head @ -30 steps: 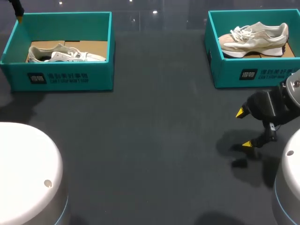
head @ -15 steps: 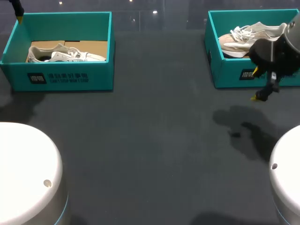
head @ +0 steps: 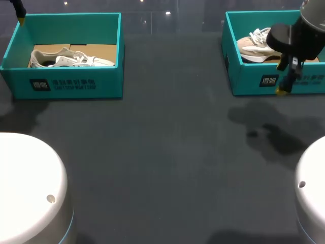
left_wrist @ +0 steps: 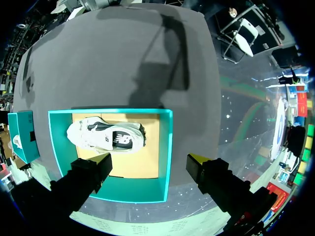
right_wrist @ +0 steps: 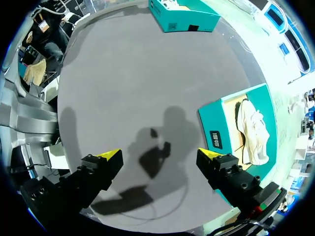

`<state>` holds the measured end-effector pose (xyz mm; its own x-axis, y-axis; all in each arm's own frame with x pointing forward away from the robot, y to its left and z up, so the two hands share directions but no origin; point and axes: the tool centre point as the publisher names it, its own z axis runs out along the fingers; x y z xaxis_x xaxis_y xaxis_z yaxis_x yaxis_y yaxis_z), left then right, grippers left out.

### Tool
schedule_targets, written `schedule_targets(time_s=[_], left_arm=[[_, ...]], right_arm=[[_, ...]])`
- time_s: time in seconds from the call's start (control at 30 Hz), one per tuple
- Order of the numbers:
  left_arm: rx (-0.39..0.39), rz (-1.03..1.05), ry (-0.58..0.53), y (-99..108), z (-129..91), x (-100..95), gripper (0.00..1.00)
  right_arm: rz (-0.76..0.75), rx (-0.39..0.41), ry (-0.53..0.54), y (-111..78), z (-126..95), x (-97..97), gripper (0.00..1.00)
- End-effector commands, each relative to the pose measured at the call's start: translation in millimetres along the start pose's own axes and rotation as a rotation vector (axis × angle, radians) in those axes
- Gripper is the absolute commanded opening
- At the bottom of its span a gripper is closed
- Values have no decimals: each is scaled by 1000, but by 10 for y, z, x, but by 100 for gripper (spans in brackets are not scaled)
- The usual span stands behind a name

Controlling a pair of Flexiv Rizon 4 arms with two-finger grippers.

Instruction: Take the shoe out of the shoebox, open the shoe tongue, remove and reinsert the insole, then place the shoe into the shoebox

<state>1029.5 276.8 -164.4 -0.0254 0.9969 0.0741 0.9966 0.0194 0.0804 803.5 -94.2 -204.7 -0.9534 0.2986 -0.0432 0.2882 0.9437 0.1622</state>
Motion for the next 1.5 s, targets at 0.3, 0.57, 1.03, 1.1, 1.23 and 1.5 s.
schedule_targets(time_s=[0.3, 0.57, 1.03, 1.1, 1.23, 1.5], left_arm=[[-1, 1, 2, -7, -5, 6, 100], [-1, 1, 2, -7, -5, 6, 100], [-1, 1, 2, -7, -5, 6, 100], [-1, 1, 2, -7, -5, 6, 100], [-1, 1, 2, -7, -5, 6, 100], [-1, 1, 2, -7, -5, 6, 100]], right_arm=[[291, 63, -78, -154, -391, -1038, 100], [420, 90, -78, -217, -549, -1380, 100], [496, 96, -97, -212, -554, -1498, 100], [559, 109, -121, -178, -562, -1617, 100], [685, 146, -147, -123, -554, -1848, 100], [918, 227, -162, -76, -421, -2281, 100]])
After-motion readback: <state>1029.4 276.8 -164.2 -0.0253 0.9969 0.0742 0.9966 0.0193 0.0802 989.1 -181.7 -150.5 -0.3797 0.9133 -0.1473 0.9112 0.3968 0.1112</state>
